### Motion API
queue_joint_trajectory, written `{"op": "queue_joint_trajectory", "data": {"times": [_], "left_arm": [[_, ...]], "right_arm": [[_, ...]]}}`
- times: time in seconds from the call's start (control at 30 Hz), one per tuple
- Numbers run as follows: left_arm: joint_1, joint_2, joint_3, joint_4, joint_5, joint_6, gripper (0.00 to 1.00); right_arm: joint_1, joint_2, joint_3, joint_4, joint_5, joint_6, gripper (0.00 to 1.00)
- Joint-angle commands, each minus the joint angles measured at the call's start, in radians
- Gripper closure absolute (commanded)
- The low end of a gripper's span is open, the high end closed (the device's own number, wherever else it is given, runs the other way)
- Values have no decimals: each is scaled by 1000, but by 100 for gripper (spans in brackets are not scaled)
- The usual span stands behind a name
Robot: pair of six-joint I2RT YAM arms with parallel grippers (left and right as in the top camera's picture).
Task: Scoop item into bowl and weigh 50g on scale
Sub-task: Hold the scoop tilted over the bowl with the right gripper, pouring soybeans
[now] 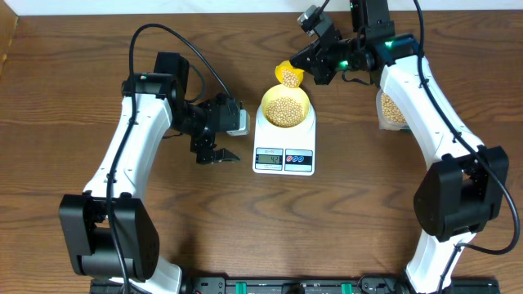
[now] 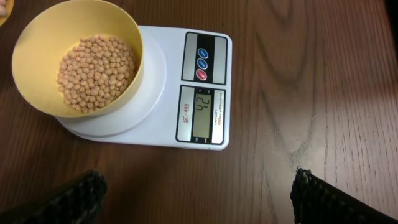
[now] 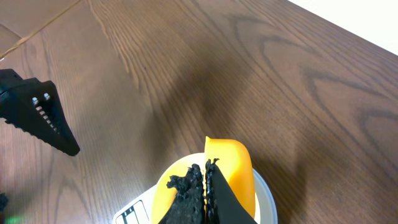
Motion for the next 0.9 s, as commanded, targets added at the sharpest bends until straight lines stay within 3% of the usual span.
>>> {"op": "queue_joint_trajectory", "data": {"times": [0.0, 0.33, 0.43, 0.87], "left_arm": [[1, 0, -8, -7, 5, 10, 2], [1, 0, -8, -7, 5, 10, 2], [1, 0, -8, -7, 5, 10, 2], [1, 0, -8, -7, 5, 10, 2]], "right_arm": [[-3, -19, 1, 3, -7, 7, 99], [-3, -19, 1, 2, -10, 6, 99], [-2, -19, 1, -37, -59, -144, 99], [-2, -19, 1, -17, -30, -97, 99]]}}
